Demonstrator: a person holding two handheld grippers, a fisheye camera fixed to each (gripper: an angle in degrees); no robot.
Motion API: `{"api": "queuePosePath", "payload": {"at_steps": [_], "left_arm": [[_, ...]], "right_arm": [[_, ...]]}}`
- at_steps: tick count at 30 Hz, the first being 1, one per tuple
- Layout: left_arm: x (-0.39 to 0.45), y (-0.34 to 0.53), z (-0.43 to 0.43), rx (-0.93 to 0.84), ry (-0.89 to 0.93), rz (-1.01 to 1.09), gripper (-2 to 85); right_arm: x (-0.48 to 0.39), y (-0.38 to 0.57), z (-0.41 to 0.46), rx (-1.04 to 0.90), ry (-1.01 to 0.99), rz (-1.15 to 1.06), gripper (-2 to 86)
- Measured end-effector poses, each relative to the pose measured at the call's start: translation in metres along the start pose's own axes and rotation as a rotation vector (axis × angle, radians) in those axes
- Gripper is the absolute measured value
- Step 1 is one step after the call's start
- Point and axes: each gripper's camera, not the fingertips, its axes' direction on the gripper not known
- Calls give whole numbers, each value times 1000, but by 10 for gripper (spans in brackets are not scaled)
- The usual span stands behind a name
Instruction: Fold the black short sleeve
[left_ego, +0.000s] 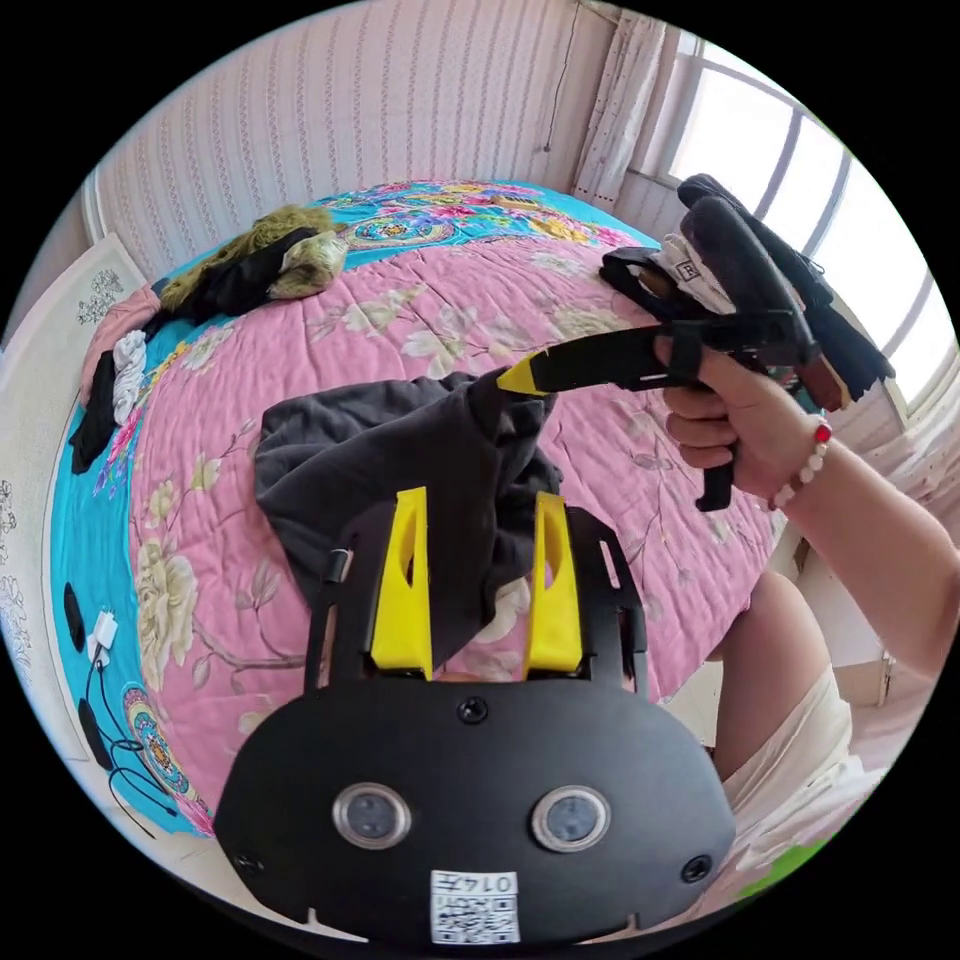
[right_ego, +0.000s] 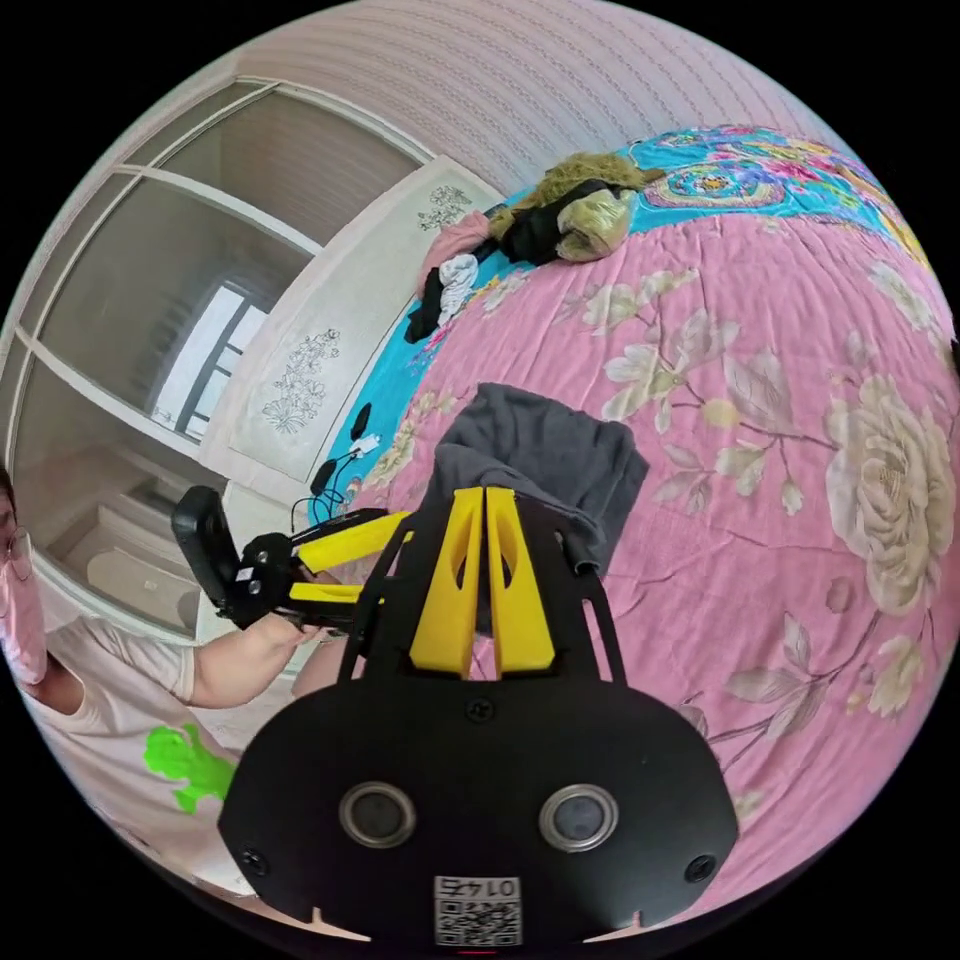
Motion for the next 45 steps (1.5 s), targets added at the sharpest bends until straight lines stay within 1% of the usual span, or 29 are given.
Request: {"api": "queuePosePath", "payload": {"at_steps": [2, 3, 4, 5, 8, 10, 13, 15, 17, 19, 20, 24, 26, 28, 30, 32, 35, 36, 38, 40, 43, 45], "left_arm": [[5, -4, 12, 4, -108, -32, 94], [5, -5, 15, -8, -124, -42, 73], [4, -5, 18, -42, -132, -45, 31], [3, -3, 14, -50, -115, -38, 22], [-3, 13, -17, -1, -79, -3, 8], [-9, 27, -43, 54, -86, 17, 4], [-22, 40, -83, 110, -47, 2, 1], [-25, 42, -101, 117, -29, 9, 0], [-26, 45, -114, 94, -98, 17, -1], [-29, 50, -115, 63, -118, 20, -1], [-30, 56, -115, 41, -115, 22, -1], [-34, 81, -107, -40, -173, 28, 3], [-44, 103, -94, -108, -193, -23, 9], [-53, 120, -89, -126, -153, -80, 15], [-59, 134, -92, -94, -126, -129, 22], [-65, 145, -102, -44, -118, -187, 38], [-61, 142, -110, 30, -32, -158, 54], [-58, 139, -110, 37, -12, -144, 55], [-42, 122, -98, 30, 44, -77, 60], [-22, 107, -85, 23, 67, -3, 64], [14, 78, -56, 13, 43, 100, 104], [32, 61, -41, 9, -1, 129, 127]], "right_arm": [[-16, 3, -9, -17, 35, -73, 0], [-23, 6, -14, -31, 30, -97, 0], [-26, 8, -17, -38, 33, -107, 0], [-32, 12, -21, -53, 48, -131, -1], [-44, 24, -31, -54, 74, -181, -1], [-49, 30, -39, -39, 67, -199, 0], [-64, 40, -51, -19, 35, -261, 3], [-75, 47, -59, -11, 27, -288, 9], [-75, 55, -67, 8, 48, -251, 22], [-67, 67, -74, 26, 5, -195, 53], [-59, 77, -75, 14, -8, -151, 88], [-36, 118, -55, -100, 74, -56, 121], [-24, 131, -46, -139, 99, 2, 120], [-9, 138, -44, -129, 125, 80, 116], [15, 139, -51, -44, 68, 213, 103], [30, 135, -55, 9, -3, 291, 95], [49, 126, -51, -3, -21, 376, 70], [55, 123, -49, -22, -75, 406, 47], [56, 120, -59, 22, -118, 413, 31], [48, 114, -74, 70, -114, 364, 22], [26, 102, -94, 82, -146, 250, 16], [9, 93, -106, 78, -209, 184, 14]]}}
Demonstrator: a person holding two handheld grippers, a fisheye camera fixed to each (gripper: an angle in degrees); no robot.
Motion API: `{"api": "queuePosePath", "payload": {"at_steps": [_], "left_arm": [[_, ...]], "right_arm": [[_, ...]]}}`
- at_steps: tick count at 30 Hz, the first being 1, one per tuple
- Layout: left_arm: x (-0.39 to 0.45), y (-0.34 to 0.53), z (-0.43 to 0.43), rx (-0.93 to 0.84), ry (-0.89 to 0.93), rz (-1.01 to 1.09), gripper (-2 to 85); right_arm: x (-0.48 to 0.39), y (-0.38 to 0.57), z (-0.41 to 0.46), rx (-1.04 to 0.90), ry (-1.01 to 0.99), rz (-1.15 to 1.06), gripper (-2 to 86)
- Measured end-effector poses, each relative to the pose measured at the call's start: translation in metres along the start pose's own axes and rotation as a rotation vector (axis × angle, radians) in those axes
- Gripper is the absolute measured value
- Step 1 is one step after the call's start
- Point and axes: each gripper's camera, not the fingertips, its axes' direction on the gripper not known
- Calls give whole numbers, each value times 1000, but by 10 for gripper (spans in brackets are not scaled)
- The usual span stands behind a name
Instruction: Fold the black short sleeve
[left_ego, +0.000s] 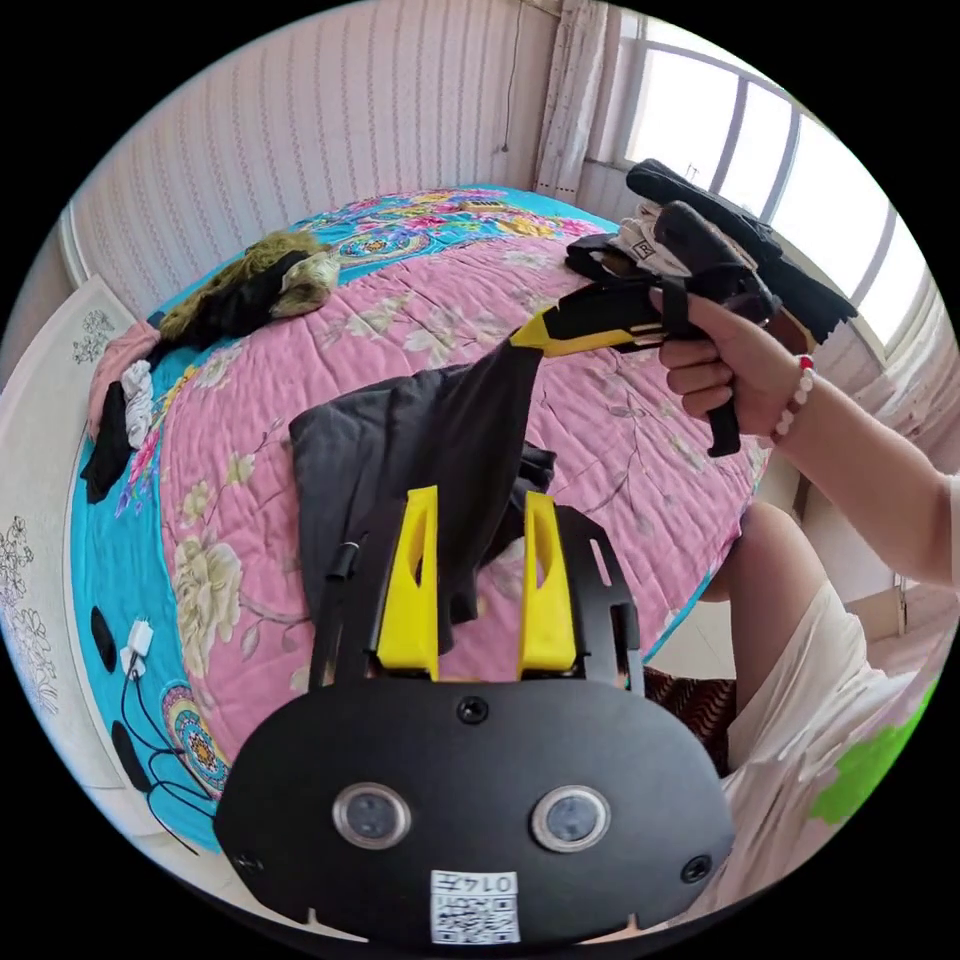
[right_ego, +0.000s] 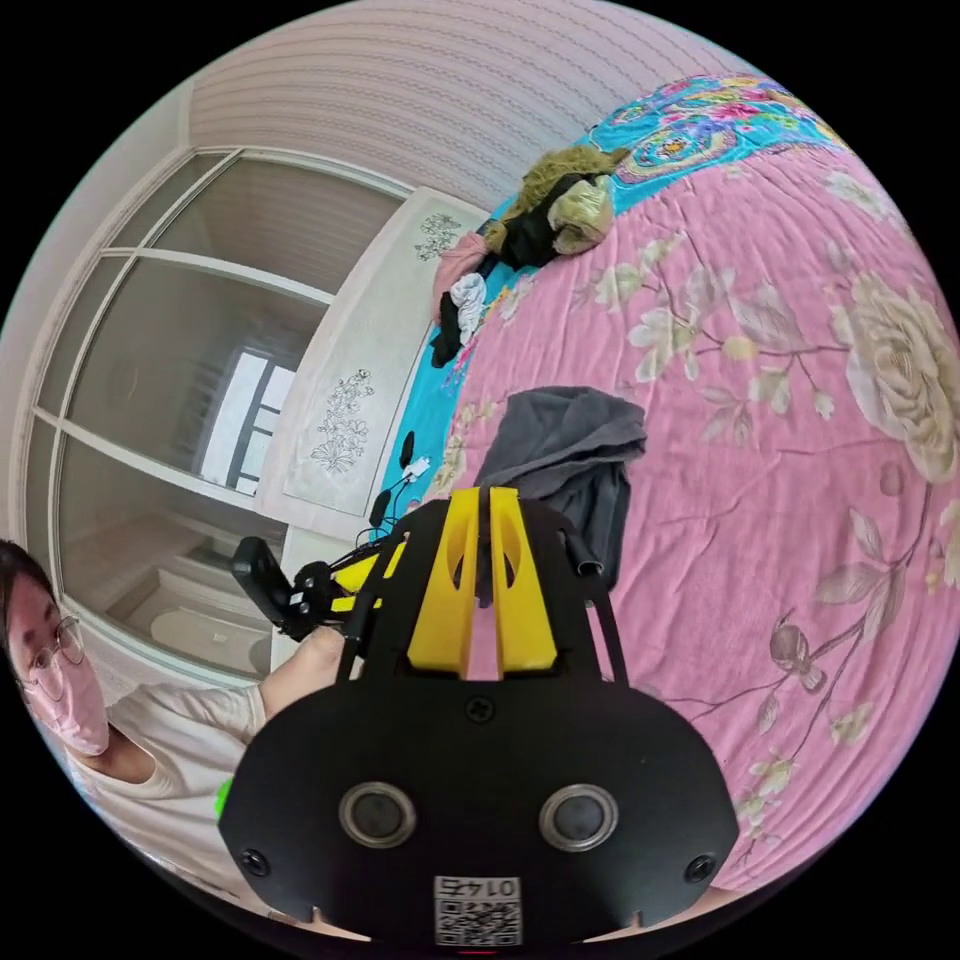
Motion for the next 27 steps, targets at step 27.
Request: {"api": "queuePosePath", "payload": {"at_steps": [27], "left_arm": [[-135, 6, -118, 189, -170, -254, -6]], "right_arm": [[-1, 55, -1, -97, 411, 9, 6]]}}
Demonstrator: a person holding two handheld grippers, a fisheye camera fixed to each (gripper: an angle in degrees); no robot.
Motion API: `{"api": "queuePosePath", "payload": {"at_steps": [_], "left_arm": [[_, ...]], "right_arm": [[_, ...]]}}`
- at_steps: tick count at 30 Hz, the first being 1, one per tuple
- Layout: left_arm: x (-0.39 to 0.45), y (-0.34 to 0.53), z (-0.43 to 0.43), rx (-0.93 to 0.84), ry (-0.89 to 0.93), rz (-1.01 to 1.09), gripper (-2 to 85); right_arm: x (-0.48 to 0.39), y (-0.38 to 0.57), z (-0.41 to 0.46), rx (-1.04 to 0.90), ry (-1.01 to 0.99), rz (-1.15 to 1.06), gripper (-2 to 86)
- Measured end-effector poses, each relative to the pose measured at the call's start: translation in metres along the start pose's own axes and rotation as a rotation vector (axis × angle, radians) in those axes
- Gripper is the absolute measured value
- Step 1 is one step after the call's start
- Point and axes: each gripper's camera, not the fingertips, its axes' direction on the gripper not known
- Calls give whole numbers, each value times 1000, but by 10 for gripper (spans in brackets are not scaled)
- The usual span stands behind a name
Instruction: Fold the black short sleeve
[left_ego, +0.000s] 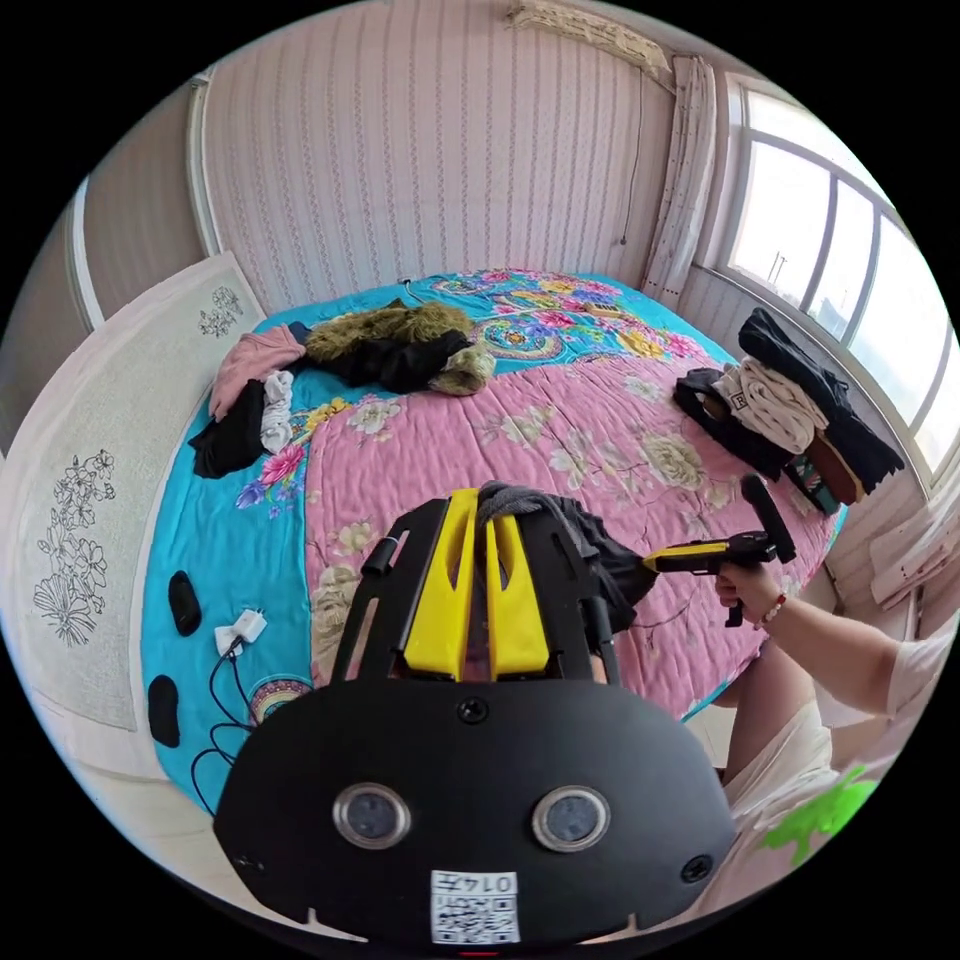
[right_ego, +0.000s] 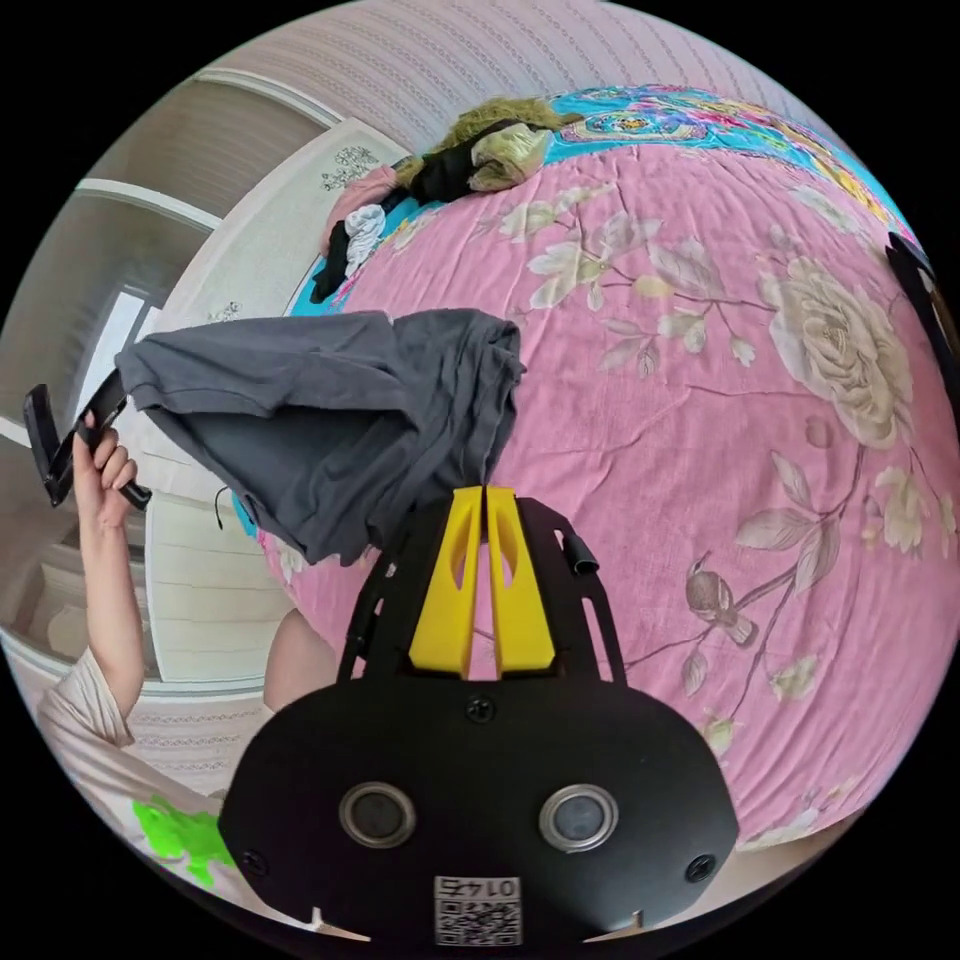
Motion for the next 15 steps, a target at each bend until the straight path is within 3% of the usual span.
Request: {"api": "queuePosePath", "payload": {"at_steps": [6, 11, 15], "left_arm": [[-81, 56, -23, -19, -231, -189, 9], [-165, 135, -23, -66, -138, -440, 124], [-192, 174, -27, -64, -118, -557, 126]], "right_arm": [[7, 15, -56, 101, -45, -3, 0], [18, 29, -61, 35, 13, 28, -1], [25, 48, -78, 59, 18, 51, -1]]}}
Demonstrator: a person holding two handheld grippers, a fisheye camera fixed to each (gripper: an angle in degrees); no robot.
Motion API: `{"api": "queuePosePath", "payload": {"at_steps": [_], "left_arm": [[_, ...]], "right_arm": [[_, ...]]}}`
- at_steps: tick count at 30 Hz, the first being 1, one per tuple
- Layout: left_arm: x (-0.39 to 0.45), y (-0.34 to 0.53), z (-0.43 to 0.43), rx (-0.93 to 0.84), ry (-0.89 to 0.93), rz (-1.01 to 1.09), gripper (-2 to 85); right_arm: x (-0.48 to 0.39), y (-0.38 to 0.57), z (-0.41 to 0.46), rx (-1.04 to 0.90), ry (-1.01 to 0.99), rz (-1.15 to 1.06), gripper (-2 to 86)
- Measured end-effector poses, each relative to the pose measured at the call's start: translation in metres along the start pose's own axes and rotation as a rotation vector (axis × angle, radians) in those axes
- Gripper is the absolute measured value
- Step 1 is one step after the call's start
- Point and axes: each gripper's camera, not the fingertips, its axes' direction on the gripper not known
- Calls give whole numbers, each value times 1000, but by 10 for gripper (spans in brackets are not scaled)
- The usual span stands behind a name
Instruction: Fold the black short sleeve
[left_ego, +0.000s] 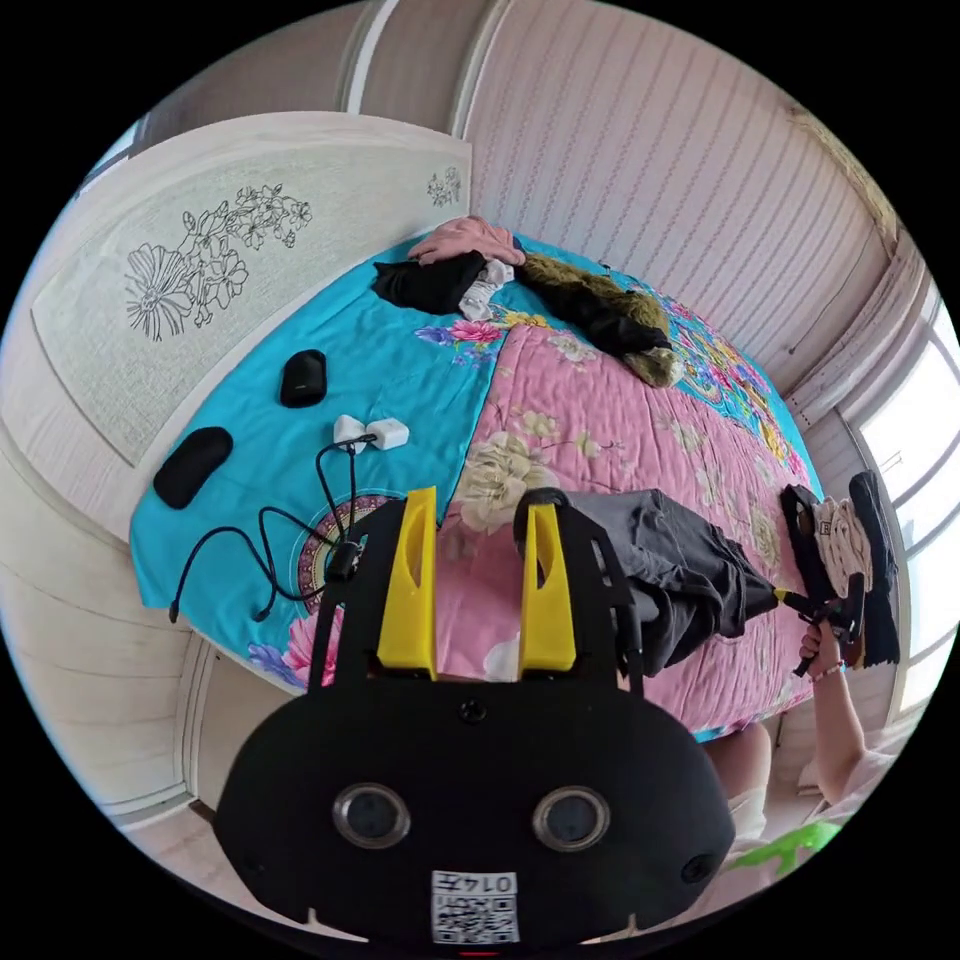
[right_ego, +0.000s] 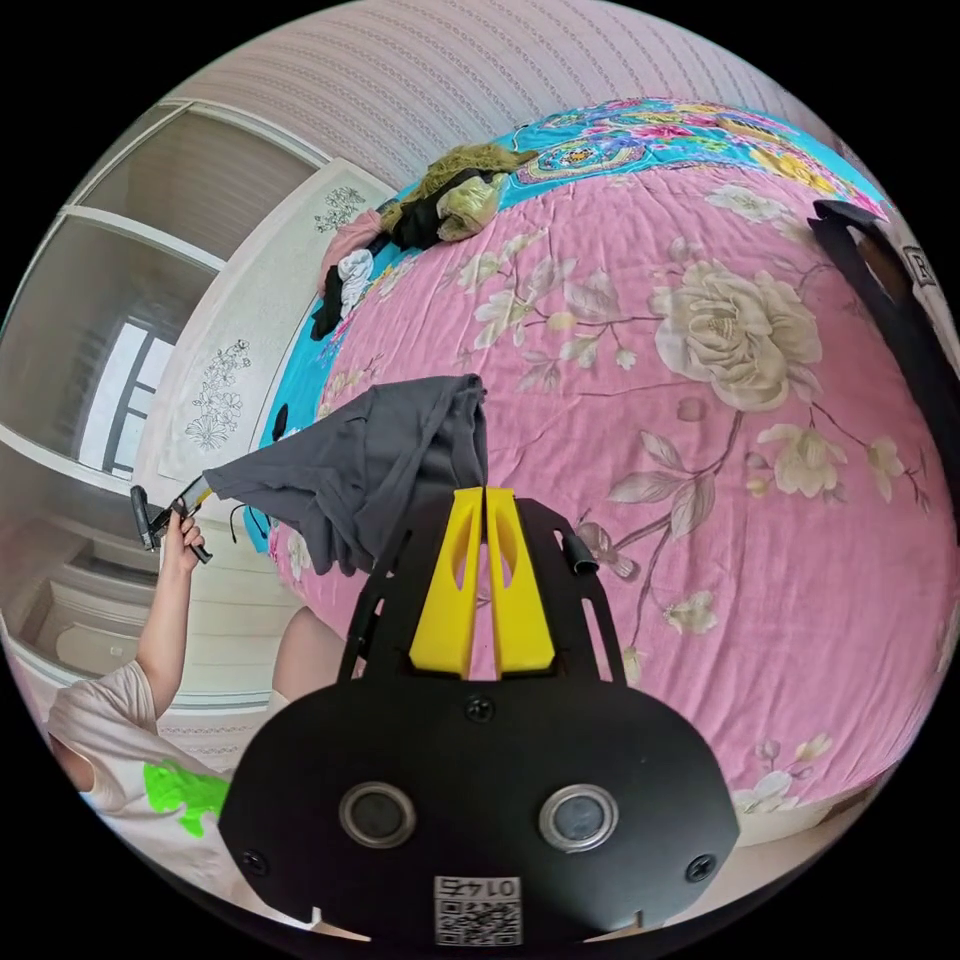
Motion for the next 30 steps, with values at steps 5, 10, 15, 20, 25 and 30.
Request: {"api": "queuePosePath", "payload": {"at_steps": [5, 10, 15, 20, 25, 30], "left_arm": [[-34, 0, 3, 81, 367, -94, 101], [-28, -11, 62, -151, 899, -97, 88], [-22, 10, 69, -88, 828, -49, 126], [36, 28, 45, -166, 425, 264, 167], [104, 54, 37, -170, 214, 508, 164], [207, 95, 50, -180, 247, 806, 160]], "right_arm": [[0, 23, -56, 120, -1, 4, -1], [16, 48, -86, 97, 147, 42, 3], [42, 72, -62, -49, 162, 100, 20], [46, 88, -74, 49, 189, 164, 101], [39, 101, -94, 144, 229, 163, 109], [9, 104, -66, 20, 204, 20, 107]]}}
